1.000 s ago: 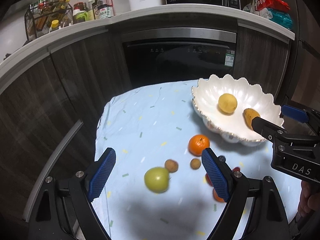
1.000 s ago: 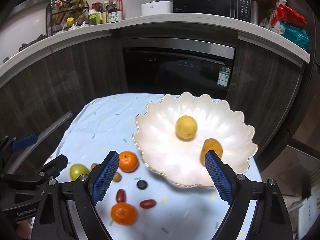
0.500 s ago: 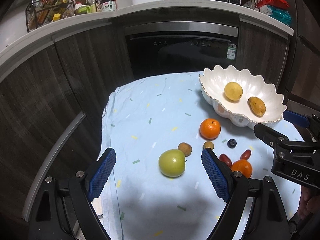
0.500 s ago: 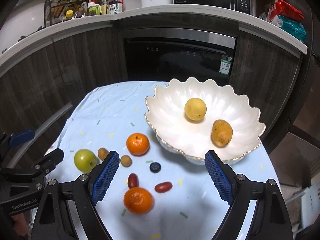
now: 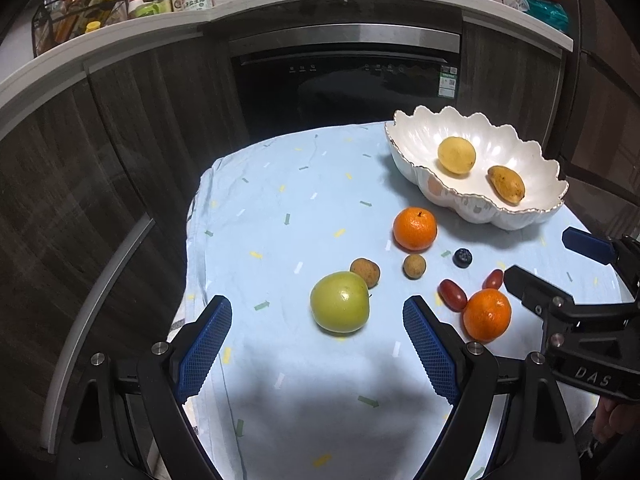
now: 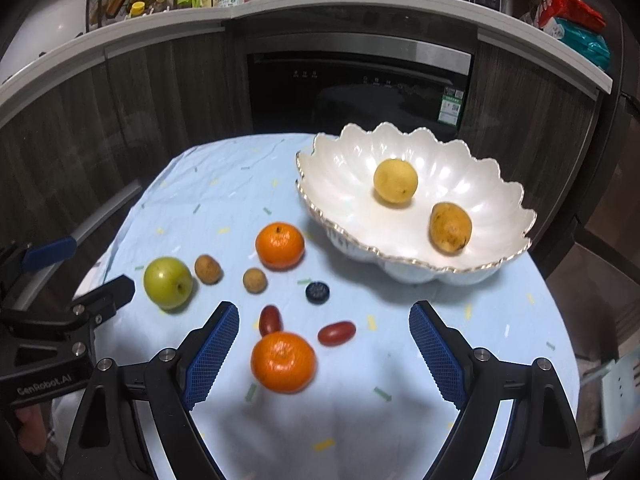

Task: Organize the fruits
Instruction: 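Withdraw both open grippers from the bowl toward the remaining fruits, then close the left gripper on the green apple while the right gripper grasps a mandarin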

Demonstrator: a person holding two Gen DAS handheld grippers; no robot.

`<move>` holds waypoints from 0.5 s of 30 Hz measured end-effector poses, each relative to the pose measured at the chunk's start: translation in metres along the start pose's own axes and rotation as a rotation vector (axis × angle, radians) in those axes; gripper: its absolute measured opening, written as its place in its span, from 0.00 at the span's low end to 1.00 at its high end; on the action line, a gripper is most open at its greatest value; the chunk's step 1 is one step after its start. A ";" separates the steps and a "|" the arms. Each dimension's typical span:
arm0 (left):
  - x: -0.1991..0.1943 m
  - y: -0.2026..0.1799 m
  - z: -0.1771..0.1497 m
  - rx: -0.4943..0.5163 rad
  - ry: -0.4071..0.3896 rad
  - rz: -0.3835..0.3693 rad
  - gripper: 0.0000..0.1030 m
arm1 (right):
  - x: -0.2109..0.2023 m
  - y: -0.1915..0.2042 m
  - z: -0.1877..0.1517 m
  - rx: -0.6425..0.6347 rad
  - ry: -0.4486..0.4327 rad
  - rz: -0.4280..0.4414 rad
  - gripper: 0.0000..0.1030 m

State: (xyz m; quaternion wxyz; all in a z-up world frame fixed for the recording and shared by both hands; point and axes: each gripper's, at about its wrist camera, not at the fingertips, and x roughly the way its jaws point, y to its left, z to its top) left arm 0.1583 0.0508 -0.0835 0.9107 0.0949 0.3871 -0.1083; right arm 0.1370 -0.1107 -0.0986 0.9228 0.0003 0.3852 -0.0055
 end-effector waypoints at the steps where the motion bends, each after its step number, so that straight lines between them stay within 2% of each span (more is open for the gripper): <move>1: 0.001 0.000 0.000 0.004 0.002 -0.003 0.86 | 0.001 0.000 -0.001 -0.002 0.004 0.000 0.85; 15: 0.029 0.000 -0.004 0.028 0.042 -0.056 0.85 | 0.021 0.008 -0.015 0.003 0.084 0.025 0.83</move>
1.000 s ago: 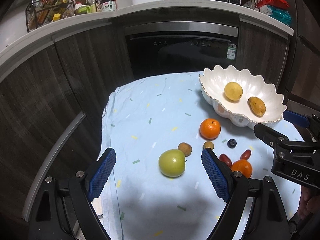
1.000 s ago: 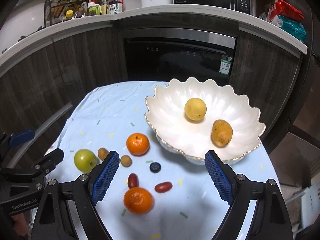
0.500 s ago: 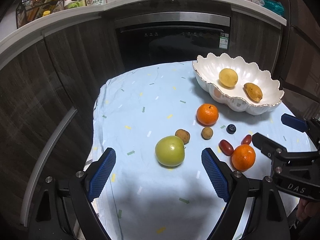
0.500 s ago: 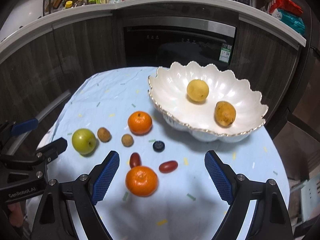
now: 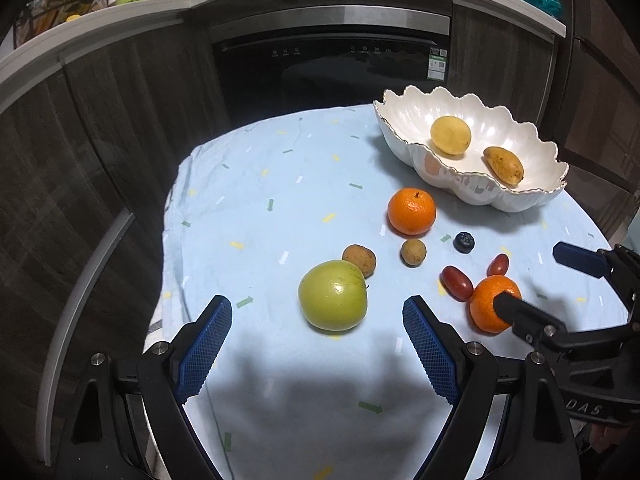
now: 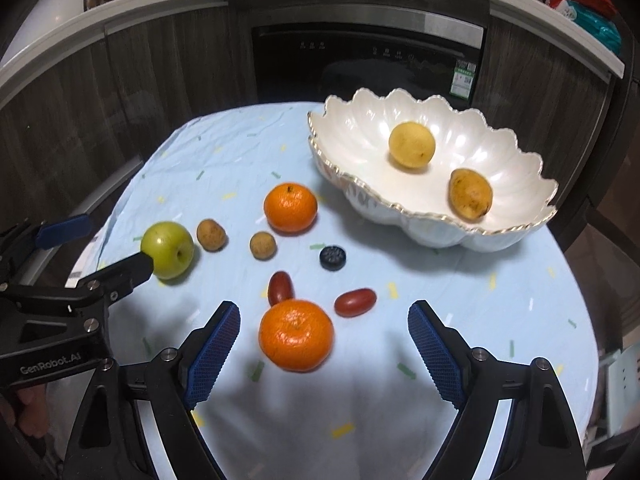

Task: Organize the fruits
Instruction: 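Close the left gripper on the green apple while the right gripper grasps a mandarin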

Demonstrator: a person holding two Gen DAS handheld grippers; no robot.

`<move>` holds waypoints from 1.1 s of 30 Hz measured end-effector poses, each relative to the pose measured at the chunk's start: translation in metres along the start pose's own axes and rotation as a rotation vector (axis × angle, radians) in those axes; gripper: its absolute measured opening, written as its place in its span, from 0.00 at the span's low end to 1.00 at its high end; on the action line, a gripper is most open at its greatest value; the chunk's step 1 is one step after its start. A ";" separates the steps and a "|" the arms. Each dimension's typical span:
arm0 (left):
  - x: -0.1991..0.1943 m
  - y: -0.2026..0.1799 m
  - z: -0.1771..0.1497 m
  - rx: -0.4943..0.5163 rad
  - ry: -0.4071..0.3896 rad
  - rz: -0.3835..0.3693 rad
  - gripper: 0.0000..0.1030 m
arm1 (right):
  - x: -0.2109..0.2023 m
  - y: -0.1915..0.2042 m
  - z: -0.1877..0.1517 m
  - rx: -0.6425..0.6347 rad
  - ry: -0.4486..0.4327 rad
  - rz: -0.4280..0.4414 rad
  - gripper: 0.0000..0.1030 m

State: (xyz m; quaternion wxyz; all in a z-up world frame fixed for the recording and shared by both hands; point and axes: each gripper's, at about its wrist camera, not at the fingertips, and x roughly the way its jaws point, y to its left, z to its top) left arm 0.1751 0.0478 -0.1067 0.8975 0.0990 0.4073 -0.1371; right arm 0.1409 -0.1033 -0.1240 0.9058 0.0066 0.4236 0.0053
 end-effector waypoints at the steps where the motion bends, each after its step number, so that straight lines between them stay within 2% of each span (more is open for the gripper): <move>1: 0.002 0.000 0.000 0.000 0.003 -0.004 0.85 | 0.002 0.000 -0.001 0.001 0.009 0.003 0.81; 11: 0.021 0.001 -0.001 0.007 0.029 -0.033 0.81 | 0.017 0.000 -0.004 0.024 0.055 0.027 0.65; 17: 0.033 0.001 0.001 0.008 0.041 -0.046 0.74 | 0.023 0.002 -0.006 0.031 0.074 0.038 0.62; 27: 0.048 0.004 0.000 -0.013 0.066 -0.078 0.58 | 0.036 0.003 -0.008 0.043 0.116 0.072 0.52; 29: 0.051 0.004 0.000 -0.014 0.074 -0.085 0.53 | 0.037 0.003 -0.008 0.040 0.116 0.082 0.46; 31: 0.053 0.003 -0.001 -0.012 0.079 -0.089 0.46 | 0.038 0.005 -0.008 0.036 0.114 0.081 0.46; 33: 0.054 0.002 -0.001 -0.014 0.080 -0.090 0.45 | 0.038 0.004 -0.009 0.042 0.113 0.087 0.46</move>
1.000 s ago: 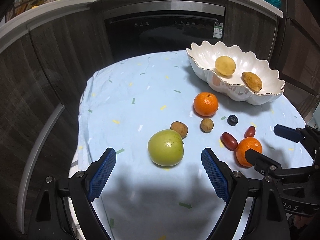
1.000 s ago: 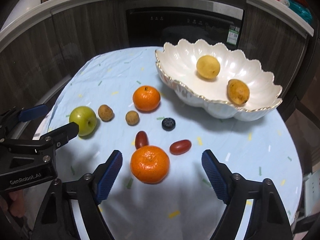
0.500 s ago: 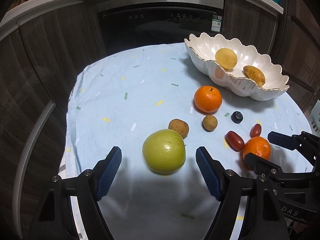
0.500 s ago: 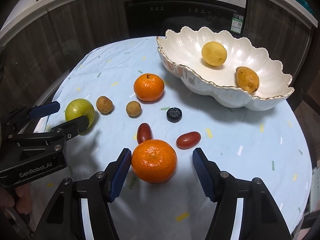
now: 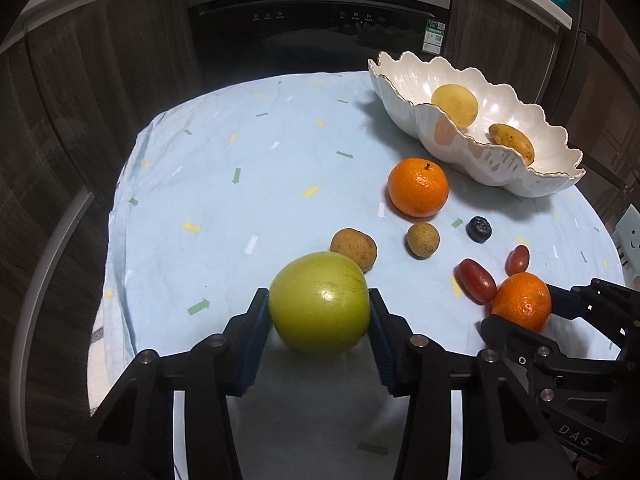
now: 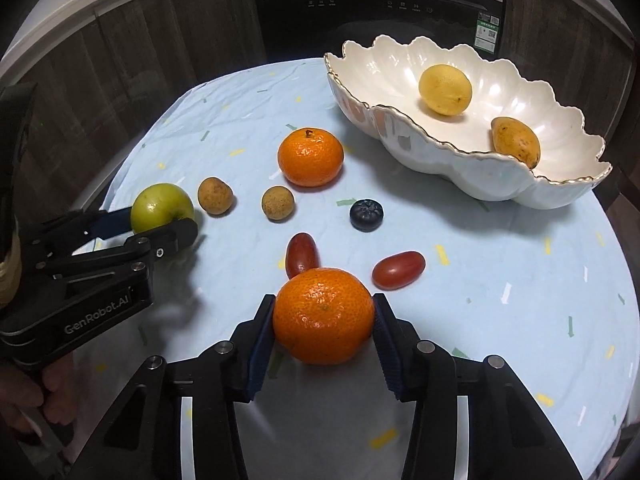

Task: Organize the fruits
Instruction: 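Close the left gripper on the green apple while the right gripper grasps a mandarin, then carry apple and mandarin into the white bowl and open both grippers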

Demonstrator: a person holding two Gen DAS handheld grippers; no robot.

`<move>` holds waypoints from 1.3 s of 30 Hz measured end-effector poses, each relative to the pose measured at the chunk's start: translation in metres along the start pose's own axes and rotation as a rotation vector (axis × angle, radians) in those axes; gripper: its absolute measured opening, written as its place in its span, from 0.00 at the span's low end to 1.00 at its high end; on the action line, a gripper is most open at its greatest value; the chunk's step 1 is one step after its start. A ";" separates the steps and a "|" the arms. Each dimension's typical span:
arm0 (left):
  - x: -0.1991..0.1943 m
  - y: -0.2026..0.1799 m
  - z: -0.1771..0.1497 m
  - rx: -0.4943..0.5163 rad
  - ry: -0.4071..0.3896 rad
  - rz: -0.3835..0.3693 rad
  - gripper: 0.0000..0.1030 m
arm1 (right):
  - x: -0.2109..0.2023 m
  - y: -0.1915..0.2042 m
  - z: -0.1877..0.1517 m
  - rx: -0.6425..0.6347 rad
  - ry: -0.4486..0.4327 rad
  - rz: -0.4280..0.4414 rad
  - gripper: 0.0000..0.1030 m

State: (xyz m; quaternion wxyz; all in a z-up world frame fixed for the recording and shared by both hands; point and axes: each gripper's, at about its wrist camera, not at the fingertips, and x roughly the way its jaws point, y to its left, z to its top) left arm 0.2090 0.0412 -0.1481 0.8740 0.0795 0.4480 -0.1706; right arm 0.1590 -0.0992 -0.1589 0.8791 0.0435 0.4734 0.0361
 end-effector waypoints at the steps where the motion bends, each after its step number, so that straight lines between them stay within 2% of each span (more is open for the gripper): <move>1: 0.000 -0.001 0.000 0.001 -0.001 0.002 0.45 | 0.000 0.000 0.000 0.000 -0.001 0.002 0.45; 16: -0.018 -0.010 -0.003 -0.002 -0.010 0.007 0.44 | -0.010 -0.003 0.001 0.012 -0.019 0.021 0.44; 39: -0.058 -0.048 0.016 0.010 -0.077 -0.003 0.44 | -0.053 -0.024 0.012 0.052 -0.116 0.026 0.44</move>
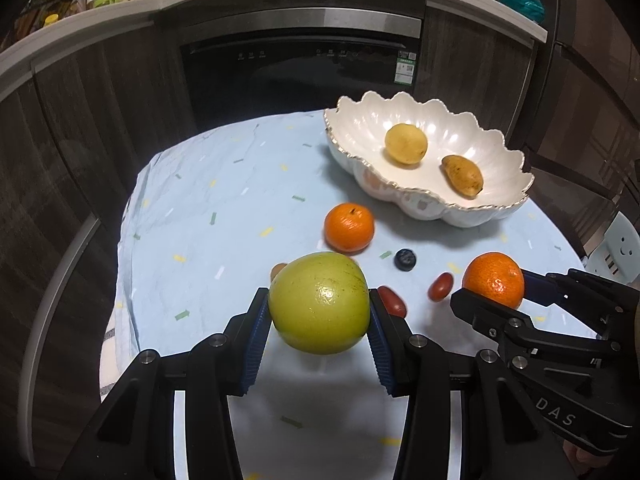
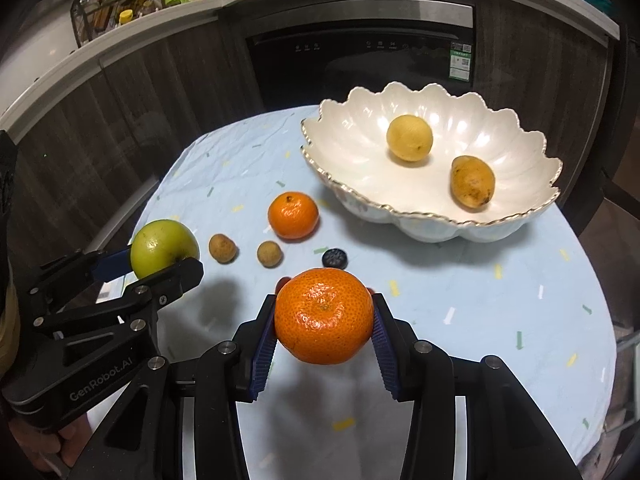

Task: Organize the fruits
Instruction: 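Carry apple and mandarin into the white bowl and open both grippers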

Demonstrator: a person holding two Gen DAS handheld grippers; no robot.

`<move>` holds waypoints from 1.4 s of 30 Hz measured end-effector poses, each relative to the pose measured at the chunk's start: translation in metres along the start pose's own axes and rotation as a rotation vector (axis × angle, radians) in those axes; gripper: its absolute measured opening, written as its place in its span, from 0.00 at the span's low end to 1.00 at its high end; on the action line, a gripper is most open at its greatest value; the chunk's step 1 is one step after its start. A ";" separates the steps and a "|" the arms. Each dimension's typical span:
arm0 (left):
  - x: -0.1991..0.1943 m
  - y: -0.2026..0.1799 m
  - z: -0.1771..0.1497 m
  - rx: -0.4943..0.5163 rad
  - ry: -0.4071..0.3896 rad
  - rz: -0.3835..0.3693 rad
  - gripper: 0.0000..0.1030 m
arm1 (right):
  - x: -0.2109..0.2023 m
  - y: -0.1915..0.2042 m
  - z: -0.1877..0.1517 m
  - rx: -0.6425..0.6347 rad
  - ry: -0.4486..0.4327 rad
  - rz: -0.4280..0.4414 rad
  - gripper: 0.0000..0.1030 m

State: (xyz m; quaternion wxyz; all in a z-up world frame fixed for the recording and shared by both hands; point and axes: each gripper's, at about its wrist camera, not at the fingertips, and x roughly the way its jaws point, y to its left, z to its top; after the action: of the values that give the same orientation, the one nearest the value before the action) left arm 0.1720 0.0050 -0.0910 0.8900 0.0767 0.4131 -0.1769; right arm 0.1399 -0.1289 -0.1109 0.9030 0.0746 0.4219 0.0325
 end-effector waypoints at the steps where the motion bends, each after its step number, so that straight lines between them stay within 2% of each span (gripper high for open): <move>1: -0.001 -0.002 0.001 0.000 -0.002 0.000 0.44 | -0.002 -0.002 0.001 0.003 -0.006 -0.002 0.44; 22: -0.001 -0.055 0.053 0.069 -0.030 -0.026 0.44 | -0.029 -0.057 0.035 0.069 -0.109 -0.042 0.44; 32: 0.007 -0.076 0.079 0.099 -0.037 -0.040 0.44 | -0.030 -0.080 0.056 0.067 -0.111 -0.053 0.44; 42: 0.022 -0.076 0.105 0.113 -0.040 -0.041 0.44 | -0.015 -0.089 0.078 0.064 -0.075 -0.034 0.44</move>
State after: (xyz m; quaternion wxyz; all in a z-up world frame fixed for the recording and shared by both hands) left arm 0.2309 -0.1007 -0.0389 0.8885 0.1146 0.3863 -0.2196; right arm 0.1894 -0.2273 -0.0651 0.9157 0.0977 0.3899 0.0008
